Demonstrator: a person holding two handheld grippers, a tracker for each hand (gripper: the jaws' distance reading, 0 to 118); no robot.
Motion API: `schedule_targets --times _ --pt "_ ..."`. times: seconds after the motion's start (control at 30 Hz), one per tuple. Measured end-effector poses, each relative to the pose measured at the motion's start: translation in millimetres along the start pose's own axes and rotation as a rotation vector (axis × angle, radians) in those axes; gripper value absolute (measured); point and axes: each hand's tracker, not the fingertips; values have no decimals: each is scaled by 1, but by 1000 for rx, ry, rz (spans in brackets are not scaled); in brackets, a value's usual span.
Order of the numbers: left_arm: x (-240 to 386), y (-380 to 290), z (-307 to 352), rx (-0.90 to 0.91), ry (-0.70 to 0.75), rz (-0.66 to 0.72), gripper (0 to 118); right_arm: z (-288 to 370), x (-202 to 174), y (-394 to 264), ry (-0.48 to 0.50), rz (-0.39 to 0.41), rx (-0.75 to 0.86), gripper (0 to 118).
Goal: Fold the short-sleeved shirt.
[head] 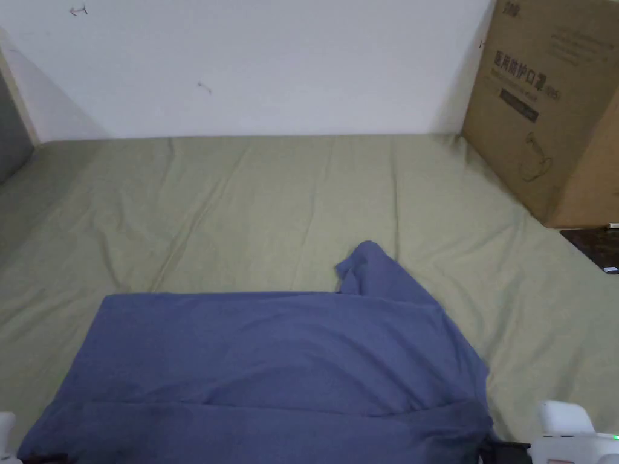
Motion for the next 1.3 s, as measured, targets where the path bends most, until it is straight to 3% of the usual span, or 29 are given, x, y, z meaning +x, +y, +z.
schedule_targets --times 0.1,0.17,0.23,0.3,0.33,0.4,0.43,0.53,0.7,0.8,0.9,0.93,1.0,1.03,1.1,1.2,1.27,1.3 --pt "10 21 8 46 -18 35 92 15 -2 25 40 -4 75 83" --pt "17 33 10 82 -67 69 50 22 -8 40 78 4 112 58" --pt "28 40 3 72 -74 66 5 22 -19 52 51 0 129 17" --pt "40 41 -5 84 -49 35 0 15 -25 56 41 -7 134 14" --pt "45 42 -9 77 -32 24 0 9 -27 56 53 -18 127 7" --pt "52 41 -21 64 -65 21 0 -11 -29 56 116 -86 59 3" --pt "54 42 -26 46 -81 27 0 -19 -31 57 134 -82 30 0" --pt "61 51 -39 32 -71 3 0 -39 -41 64 56 -28 17 0" --pt "61 82 -56 36 -76 3 0 -61 -48 122 94 -30 41 0" --pt "62 100 -68 47 -74 6 0 -80 -54 168 49 52 87 0" --pt "63 113 -80 47 -78 7 0 -108 -54 222 53 85 80 3" --pt "63 116 -85 44 -80 12 0 -119 -53 239 48 95 73 24" --pt "63 122 -94 34 -88 23 0 -150 -47 271 -19 91 34 78" --pt "63 123 -98 29 -90 26 0 -164 -42 281 -32 94 21 88" --pt "64 125 -106 12 -91 25 0 -192 -34 299 -60 66 -39 87" --pt "64 124 -113 -3 -77 15 0 -216 -31 298 3 54 -119 72" --pt "62 123 -117 -14 -75 19 0 -214 -35 294 -32 91 -95 70" --pt "62 122 -119 -20 -74 22 0 -211 -37 294 -34 112 -90 63"
